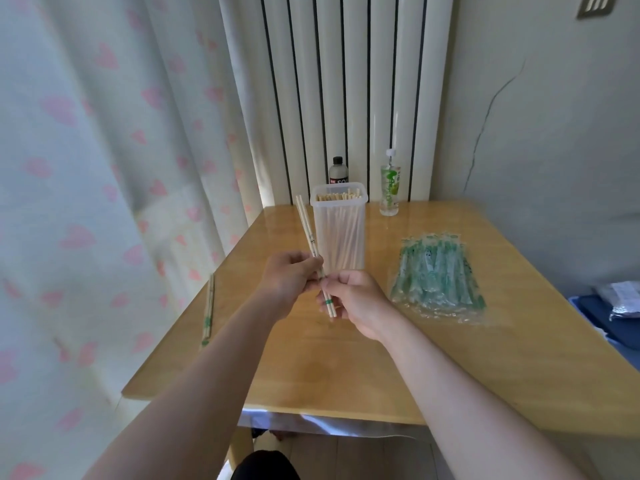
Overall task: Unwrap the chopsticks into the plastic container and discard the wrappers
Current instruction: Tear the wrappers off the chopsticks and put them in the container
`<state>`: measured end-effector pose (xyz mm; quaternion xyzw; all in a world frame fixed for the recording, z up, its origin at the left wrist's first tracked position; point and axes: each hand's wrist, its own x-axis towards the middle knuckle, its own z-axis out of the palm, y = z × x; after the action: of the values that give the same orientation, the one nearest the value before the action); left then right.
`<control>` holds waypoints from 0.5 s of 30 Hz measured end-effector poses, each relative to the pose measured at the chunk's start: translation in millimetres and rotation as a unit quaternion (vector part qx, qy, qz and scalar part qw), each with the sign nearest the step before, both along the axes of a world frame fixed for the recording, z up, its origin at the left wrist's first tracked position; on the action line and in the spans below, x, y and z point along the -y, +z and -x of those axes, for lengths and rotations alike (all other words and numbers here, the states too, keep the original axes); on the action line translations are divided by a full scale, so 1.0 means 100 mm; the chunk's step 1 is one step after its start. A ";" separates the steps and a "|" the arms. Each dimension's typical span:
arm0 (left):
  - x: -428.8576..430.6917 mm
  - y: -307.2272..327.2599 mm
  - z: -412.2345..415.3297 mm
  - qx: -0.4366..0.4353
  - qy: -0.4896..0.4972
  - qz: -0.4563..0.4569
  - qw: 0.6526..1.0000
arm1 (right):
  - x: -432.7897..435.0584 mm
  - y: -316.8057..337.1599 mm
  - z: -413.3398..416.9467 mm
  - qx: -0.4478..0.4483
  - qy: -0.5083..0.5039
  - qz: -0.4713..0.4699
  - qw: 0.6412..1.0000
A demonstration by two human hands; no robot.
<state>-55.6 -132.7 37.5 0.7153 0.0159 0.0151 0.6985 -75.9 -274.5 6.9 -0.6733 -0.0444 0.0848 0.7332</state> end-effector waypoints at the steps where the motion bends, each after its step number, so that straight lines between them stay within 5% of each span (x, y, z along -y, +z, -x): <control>1: -0.02 -0.01 0.00 0.001 0.002 -0.007 1.000 | -0.01 0.00 0.01 0.001 0.001 0.000 1.000; 9: -0.16 0.09 -0.06 0.007 0.052 0.034 0.998 | 0.04 -0.10 0.07 -0.075 0.062 -0.067 0.993; 15: -0.19 0.11 -0.02 0.001 0.048 0.058 0.997 | 0.04 -0.14 0.06 -0.051 0.033 -0.038 0.997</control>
<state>-53.2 -114.1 48.0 0.6721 0.0504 0.0483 0.7372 -82.1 -278.5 -6.9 -0.6382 -0.0323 0.1417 0.7560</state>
